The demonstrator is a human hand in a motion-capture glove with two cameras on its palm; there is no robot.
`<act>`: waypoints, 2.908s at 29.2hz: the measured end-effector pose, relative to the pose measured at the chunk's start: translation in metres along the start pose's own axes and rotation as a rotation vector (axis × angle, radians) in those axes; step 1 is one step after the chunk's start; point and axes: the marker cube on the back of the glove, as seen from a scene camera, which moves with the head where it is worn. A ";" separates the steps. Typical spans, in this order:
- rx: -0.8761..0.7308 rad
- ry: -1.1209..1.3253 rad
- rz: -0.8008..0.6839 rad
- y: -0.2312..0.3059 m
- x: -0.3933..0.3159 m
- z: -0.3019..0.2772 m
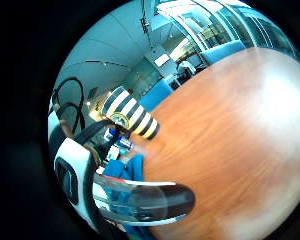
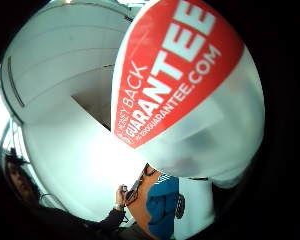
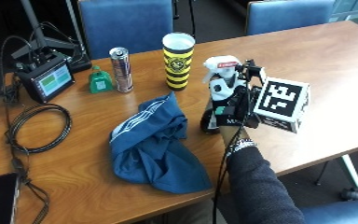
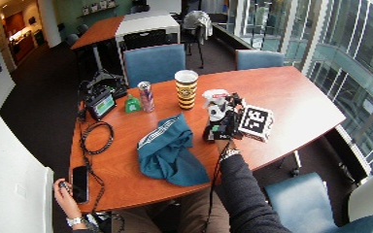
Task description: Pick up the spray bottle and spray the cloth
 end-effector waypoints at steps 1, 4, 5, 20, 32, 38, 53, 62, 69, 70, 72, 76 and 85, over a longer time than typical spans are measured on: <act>0.002 -0.002 -0.001 0.000 0.000 0.001; -0.009 -0.004 0.005 0.002 0.005 0.006; -0.020 -0.003 0.010 0.004 0.009 0.008; -0.243 0.218 -0.167 -0.015 0.011 0.005; -0.397 0.590 -0.561 -0.028 -0.021 0.005; -0.494 0.786 -0.739 -0.021 -0.018 0.014; -0.610 1.023 -1.058 0.043 0.010 0.055; -0.720 1.045 -1.121 0.091 0.028 0.059; -0.709 1.026 -1.110 0.089 0.031 0.060; -0.699 1.023 -1.104 0.086 0.030 0.060; -0.682 1.017 -1.077 0.077 0.024 0.059; -0.636 0.944 -0.969 0.058 0.002 0.057; -0.543 0.496 -0.599 0.029 -0.077 0.059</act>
